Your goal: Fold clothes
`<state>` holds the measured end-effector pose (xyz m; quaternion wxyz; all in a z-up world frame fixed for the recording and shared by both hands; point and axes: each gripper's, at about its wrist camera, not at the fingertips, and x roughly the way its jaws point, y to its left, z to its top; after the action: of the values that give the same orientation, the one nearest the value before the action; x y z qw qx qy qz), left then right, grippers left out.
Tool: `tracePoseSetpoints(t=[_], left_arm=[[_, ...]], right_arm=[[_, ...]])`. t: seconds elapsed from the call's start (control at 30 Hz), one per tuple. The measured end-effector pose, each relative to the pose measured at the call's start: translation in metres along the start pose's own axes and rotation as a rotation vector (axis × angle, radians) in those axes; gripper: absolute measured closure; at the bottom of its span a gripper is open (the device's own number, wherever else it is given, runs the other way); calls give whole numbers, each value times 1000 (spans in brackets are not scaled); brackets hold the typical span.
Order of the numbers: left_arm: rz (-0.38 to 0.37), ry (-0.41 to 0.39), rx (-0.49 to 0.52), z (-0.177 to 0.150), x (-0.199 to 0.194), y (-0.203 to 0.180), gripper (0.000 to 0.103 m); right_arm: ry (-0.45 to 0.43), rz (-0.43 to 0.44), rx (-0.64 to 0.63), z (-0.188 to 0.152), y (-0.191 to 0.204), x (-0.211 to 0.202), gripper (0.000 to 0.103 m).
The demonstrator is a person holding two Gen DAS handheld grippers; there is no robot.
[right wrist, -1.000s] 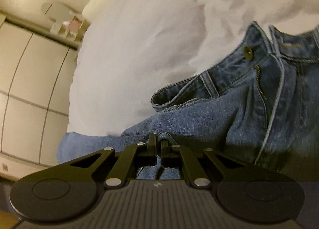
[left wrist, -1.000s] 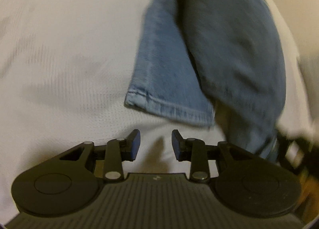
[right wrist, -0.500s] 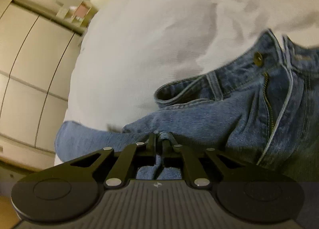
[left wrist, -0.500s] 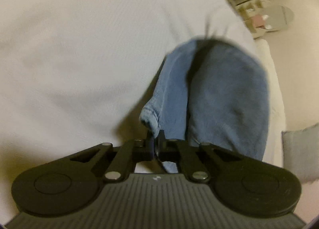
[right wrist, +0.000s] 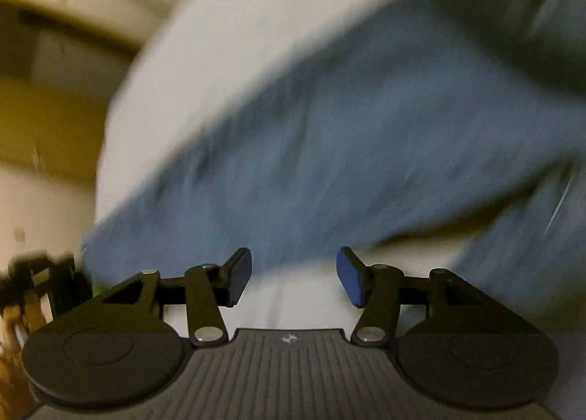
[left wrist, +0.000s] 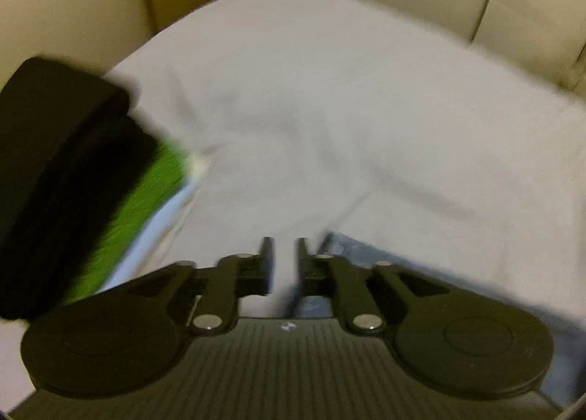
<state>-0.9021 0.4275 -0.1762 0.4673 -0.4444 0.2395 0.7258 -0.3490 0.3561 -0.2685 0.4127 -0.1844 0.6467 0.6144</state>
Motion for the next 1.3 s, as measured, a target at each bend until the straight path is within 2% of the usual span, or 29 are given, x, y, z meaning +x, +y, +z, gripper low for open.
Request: tracePoseSetpoints(t=[0.1, 0.17, 0.23, 0.3, 0.4, 0.53, 0.6, 0.63, 0.67, 0.77, 0.9, 0.97, 1.0, 1.03, 1.13, 1.17, 1.23, 1.3], left_arm=[[-49, 132, -45, -33, 25, 20, 73], [-97, 206, -76, -56, 40, 30, 73], [-178, 249, -105, -80, 51, 31, 71], [-241, 257, -152, -93, 62, 41, 67], [-307, 246, -259, -97, 84, 62, 62], [-303, 210, -347, -93, 110, 80, 58], [-303, 210, -379, -88, 123, 83, 68], [-303, 210, -394, -85, 130, 85, 84], [-311, 184, -375, -76, 127, 85, 92], [-351, 57, -253, -39, 97, 81, 96], [-401, -112, -89, 11, 58, 75, 96], [-392, -194, 23, 32, 47, 71, 96], [-375, -210, 81, 37, 49, 69, 95], [-350, -196, 139, 37, 61, 66, 95], [-214, -65, 327, 9, 117, 50, 94], [-171, -26, 372, -2, 132, 48, 90], [-123, -20, 378, -22, 136, 50, 86], [-90, -28, 343, -30, 125, 52, 80]], right_arm=[[82, -89, -6, -27, 4, 20, 47], [60, -139, -21, -37, 3, 18, 47], [2, -165, 3, -43, 0, 11, 43], [-61, -195, 55, -45, -4, 4, 38], [-139, -234, 126, -51, -4, -3, 38], [-236, -276, 187, -59, 1, -8, 35], [-275, -296, 230, -64, 2, -8, 35], [-291, -305, 254, -66, 2, -9, 35], [-305, -315, 279, -67, 1, -11, 35], [-333, -334, 319, -70, 1, -16, 35], [-361, -337, 317, -74, 12, -25, 35], [-363, -324, 301, -77, 19, -26, 34], [-360, -320, 293, -78, 22, -24, 33], [-355, -318, 285, -80, 24, -22, 33], [-318, -318, 288, -87, 25, -8, 33], [-303, -318, 292, -90, 24, -4, 33], [-280, -318, 289, -96, 24, -2, 33], [-277, -326, 258, -101, 24, -10, 33]])
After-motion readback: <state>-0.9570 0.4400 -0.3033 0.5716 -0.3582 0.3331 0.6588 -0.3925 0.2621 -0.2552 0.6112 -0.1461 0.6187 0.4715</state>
